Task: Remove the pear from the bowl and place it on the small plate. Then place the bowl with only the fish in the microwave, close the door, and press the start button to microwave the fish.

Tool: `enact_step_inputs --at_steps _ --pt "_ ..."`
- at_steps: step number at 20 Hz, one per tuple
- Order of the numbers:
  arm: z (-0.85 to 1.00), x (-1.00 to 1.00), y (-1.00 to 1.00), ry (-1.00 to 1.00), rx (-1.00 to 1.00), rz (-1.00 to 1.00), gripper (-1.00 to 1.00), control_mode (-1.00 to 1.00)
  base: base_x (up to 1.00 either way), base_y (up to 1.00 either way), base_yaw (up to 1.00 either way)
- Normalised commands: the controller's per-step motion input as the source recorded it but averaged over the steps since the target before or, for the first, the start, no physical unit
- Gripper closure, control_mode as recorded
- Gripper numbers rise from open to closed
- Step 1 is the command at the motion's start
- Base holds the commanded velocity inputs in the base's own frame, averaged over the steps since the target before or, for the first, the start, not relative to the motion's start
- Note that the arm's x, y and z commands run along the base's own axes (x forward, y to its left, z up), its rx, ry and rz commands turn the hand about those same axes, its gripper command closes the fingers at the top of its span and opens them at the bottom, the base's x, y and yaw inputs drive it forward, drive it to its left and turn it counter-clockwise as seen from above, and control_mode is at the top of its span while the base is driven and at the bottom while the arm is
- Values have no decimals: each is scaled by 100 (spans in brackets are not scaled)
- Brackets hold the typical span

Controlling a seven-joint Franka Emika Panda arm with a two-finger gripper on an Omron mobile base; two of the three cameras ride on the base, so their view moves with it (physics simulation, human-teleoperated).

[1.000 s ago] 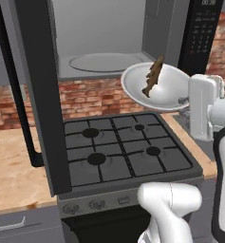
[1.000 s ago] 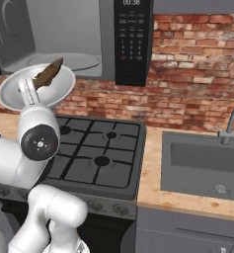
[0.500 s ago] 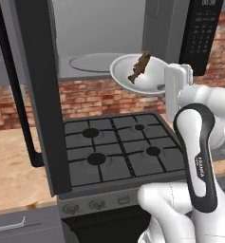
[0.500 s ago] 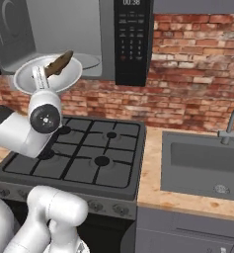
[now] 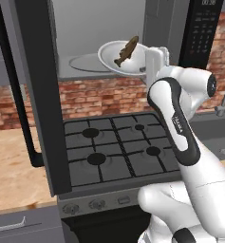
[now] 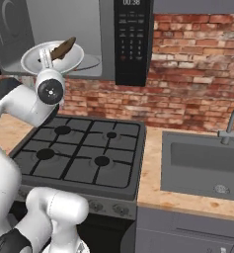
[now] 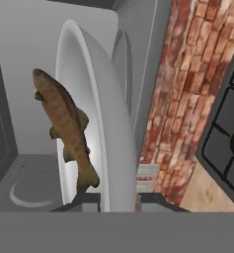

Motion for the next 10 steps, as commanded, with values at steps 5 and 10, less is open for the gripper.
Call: enact_step_inputs --at_steps 5,10 --pt "8 68 17 4 0 0 100 -100 0 0 0" --pt "1 64 11 7 0 0 100 -100 0 0 0"
